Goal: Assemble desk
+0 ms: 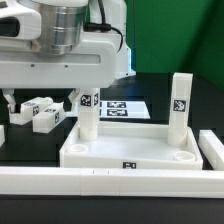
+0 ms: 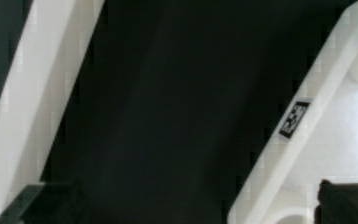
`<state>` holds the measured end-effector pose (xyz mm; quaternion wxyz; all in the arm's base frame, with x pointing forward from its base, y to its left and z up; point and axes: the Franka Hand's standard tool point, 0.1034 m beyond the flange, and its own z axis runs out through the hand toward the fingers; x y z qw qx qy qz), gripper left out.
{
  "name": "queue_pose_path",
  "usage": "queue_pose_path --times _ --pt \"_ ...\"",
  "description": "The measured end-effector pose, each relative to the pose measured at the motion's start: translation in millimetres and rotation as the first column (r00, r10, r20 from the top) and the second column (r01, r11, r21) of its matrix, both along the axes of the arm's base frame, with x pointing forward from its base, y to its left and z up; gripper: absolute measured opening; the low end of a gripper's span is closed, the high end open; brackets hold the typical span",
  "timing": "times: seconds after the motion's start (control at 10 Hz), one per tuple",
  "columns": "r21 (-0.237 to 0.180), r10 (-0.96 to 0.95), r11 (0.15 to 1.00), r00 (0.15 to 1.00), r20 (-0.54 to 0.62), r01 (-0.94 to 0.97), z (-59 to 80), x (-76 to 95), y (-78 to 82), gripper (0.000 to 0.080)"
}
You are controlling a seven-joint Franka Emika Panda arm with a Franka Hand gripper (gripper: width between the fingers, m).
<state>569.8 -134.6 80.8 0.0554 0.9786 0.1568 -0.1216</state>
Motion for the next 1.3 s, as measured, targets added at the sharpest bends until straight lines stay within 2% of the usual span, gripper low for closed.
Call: queue_pose_path --times 0.1,0.2,0.3,0.4,0.7,0.8,0.9,1.1,1.3 --pt "0.024 -0.123 0.992 0.988 -0.094 0.126 -3.0 -15.9 -11.9 0.0649" --pt "0.035 -0.185 0.981 0.970 -0.155 0.193 -7.2 -22.5 -29.9 0.0649" --pt "0.044 -0.234 0.968 0.953 -0.195 0.246 -11.3 -30.1 -41.1 0.0649" --pt "0.040 -0.235 0.969 0.958 -0.163 0.244 -13.6 -26.6 -43.6 0.0649" --pt "0.030 -0.258 0.964 0.952 -0.163 0.266 -14.4 -27.1 -42.2 0.0649" --pt "0.006 -0.342 0.937 0.925 -0.167 0.348 -14.6 -29.7 -42.3 0.0649" --pt "-0.023 -0.480 0.874 0.854 -0.200 0.486 -13.7 -37.3 -48.8 0.0649" --pt "-0.048 -0.622 0.775 0.749 -0.227 0.630 -23.3 -54.4 -62.1 0.0649" --pt "-0.048 -0.614 0.783 0.757 -0.224 0.620 -22.9 -52.5 -59.9 0.0649"
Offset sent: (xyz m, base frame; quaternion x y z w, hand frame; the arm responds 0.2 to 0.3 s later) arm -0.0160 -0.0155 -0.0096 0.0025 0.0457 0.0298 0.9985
